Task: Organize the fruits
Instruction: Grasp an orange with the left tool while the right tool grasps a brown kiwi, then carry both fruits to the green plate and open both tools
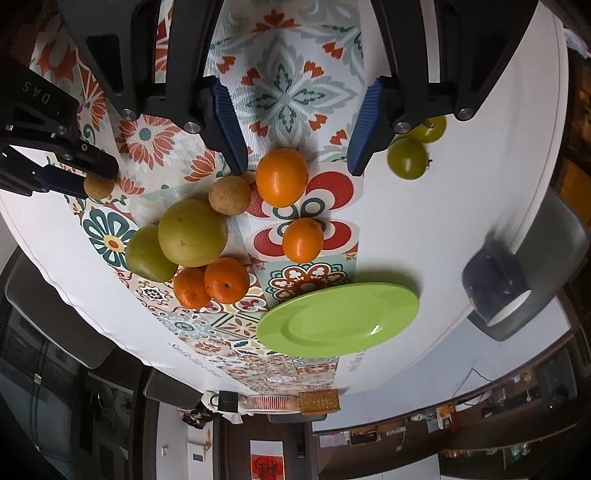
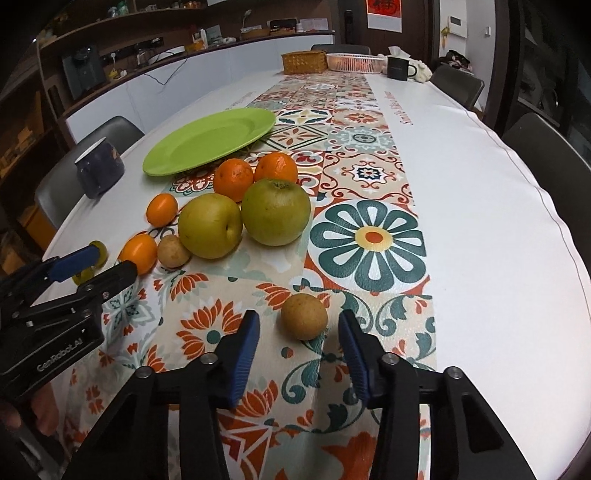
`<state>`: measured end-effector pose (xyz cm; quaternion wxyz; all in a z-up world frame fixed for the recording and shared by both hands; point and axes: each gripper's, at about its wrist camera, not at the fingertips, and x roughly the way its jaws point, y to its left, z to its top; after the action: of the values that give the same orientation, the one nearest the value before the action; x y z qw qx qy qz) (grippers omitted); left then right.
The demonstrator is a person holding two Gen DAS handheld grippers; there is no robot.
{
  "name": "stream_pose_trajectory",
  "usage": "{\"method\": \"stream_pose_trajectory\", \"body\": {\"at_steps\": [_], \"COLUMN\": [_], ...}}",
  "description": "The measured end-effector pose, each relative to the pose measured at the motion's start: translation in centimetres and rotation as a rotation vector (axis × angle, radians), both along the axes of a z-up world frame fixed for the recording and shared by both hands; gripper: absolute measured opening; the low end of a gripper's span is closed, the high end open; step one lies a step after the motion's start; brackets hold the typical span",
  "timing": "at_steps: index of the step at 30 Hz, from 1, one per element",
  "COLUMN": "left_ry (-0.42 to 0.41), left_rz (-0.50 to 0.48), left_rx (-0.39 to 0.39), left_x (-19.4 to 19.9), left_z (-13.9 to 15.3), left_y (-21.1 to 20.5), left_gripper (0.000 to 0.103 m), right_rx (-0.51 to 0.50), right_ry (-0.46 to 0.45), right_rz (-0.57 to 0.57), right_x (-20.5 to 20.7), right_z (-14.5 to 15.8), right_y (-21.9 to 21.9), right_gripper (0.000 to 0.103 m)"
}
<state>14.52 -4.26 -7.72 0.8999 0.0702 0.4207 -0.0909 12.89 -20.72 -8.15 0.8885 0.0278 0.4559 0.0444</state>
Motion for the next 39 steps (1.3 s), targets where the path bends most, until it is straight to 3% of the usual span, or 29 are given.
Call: {"method": "stream_pose_trajectory", "body": {"at_steps": [6,15,19,31,39], "left_ry": [0.032,0.072,0.078,0.016,-0.036], "left_rz": [-0.009,-0.014,-0.019,-0.010,-0.001], "left_rx": [-0.003,-0.027,-0.033,-0.034,-0.055], "left_x": [0.9,2.2,2.1,-0.2,-0.7], "left_z": [-0.8,-1.3,-1.2,2.2,5.1], "left_y": [-0.1,-0.2,-0.3,0.4,1.3], "left_gripper": [0.047,0.033,0.032,0.032,0.032], "right_rx": [0.000,0.024,0.040,0.063,0.072], "right_ry": [0.004,-0.008,-0.021,-0.075,-0.175], "right_rz": [0.010,0.042,0.061,0.113,0.166], "right_x": [0.6,1.3,1.5,0.8,0.8], "right_z": [-0.2,0.2,0.7,2.5,5.7], "right_y": [0.1,0.7,1.1,1.6,2.3], "right_gripper": [0.029,0.029,0.029,0.029,0.029]}}
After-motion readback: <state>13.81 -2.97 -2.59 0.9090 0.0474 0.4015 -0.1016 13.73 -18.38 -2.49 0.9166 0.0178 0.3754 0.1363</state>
